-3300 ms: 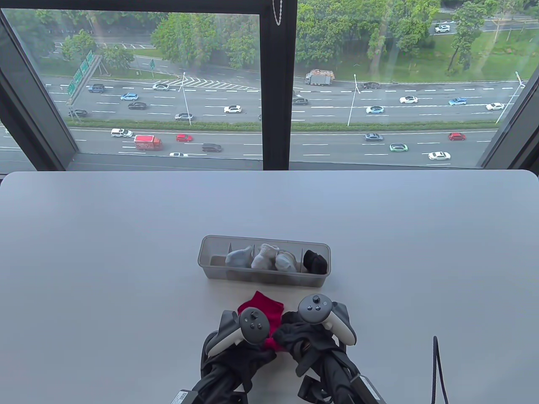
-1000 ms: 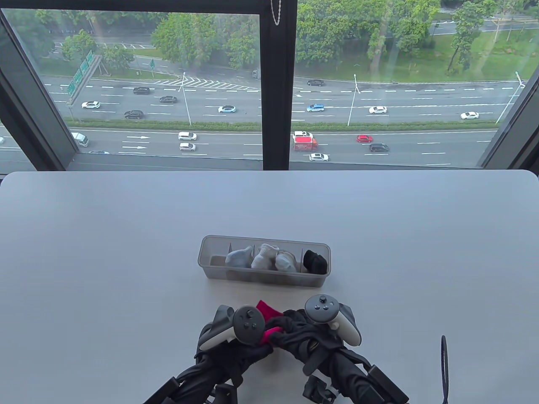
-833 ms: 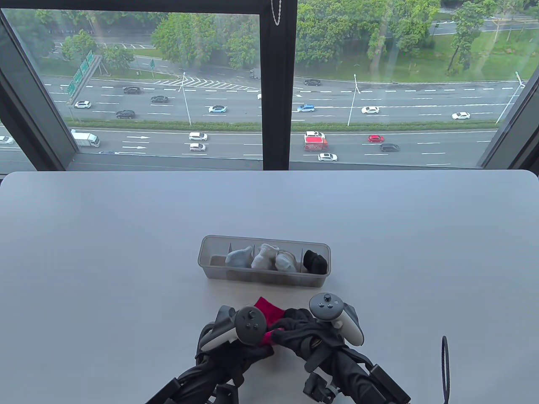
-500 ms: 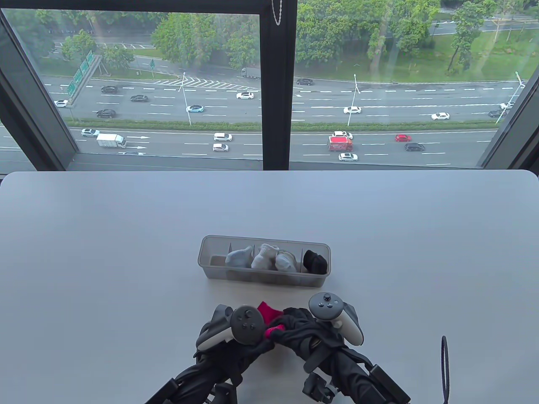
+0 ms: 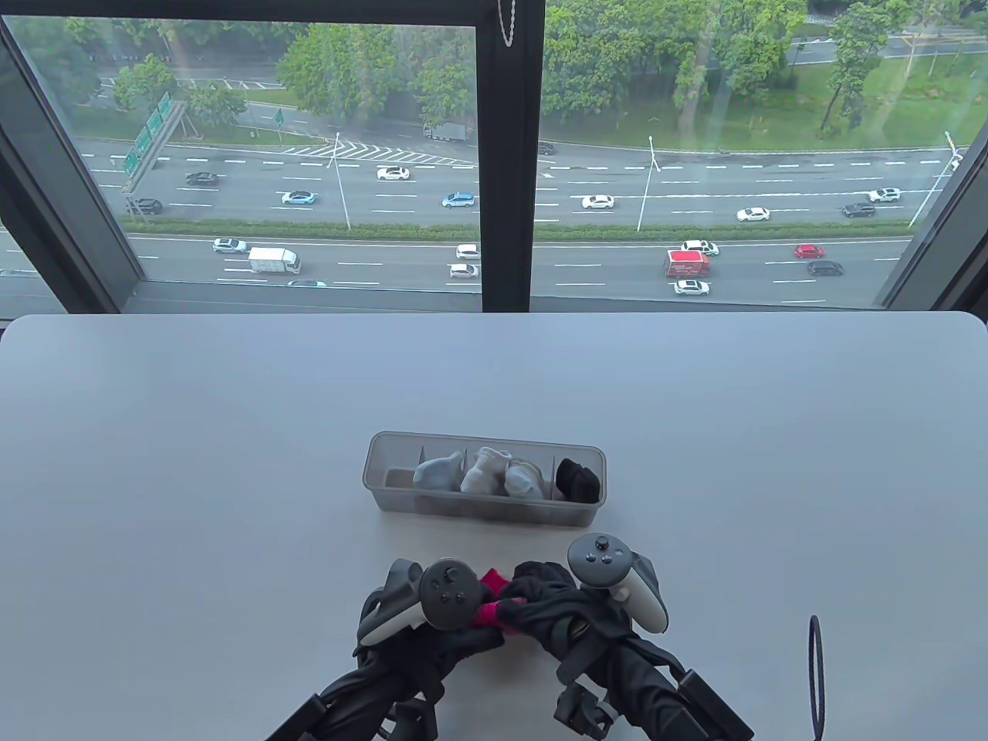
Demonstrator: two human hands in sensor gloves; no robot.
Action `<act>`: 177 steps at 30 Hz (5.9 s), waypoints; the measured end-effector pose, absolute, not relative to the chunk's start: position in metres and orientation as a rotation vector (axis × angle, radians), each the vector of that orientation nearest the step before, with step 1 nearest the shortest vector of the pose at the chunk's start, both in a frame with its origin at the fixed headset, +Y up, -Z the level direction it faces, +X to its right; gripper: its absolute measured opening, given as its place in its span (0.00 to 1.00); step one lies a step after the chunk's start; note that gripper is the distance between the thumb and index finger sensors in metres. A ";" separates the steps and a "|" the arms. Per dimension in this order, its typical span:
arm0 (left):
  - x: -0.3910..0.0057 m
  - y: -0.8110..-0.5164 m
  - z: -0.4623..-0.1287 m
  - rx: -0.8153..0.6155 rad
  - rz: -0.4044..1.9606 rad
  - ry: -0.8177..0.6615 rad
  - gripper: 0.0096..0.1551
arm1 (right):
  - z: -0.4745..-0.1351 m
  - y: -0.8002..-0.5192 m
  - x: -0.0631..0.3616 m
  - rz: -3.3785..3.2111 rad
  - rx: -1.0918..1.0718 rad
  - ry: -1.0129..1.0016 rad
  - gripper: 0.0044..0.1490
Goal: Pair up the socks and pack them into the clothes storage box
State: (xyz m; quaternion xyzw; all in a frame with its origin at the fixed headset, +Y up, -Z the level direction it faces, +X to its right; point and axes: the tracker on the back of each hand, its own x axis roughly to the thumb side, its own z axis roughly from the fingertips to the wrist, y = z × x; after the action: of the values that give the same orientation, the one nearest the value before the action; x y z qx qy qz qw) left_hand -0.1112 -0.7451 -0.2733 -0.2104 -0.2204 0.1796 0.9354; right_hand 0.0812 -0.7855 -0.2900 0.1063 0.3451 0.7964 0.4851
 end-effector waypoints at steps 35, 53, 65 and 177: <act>-0.106 -0.739 -0.271 -0.431 0.307 -0.440 0.35 | -0.290 -0.762 0.082 2.007 0.334 0.664 0.34; -0.101 -0.730 -0.265 -0.326 0.333 -0.454 0.32 | -0.292 -0.758 0.088 1.971 0.261 0.601 0.33; -0.106 -0.729 -0.265 -0.245 0.353 -0.412 0.38 | -0.292 -0.757 0.088 1.952 0.267 0.603 0.34; -0.127 -0.717 -0.276 -0.226 0.575 -0.472 0.34 | -0.286 -0.727 0.085 2.222 0.451 0.412 0.50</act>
State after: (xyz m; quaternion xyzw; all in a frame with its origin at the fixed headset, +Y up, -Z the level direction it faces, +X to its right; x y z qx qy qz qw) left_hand -0.1266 -0.7169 -0.2760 -0.1100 -0.2302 0.2805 0.9253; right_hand 0.0853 -0.7266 -0.2860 0.1787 0.1634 0.8810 0.4065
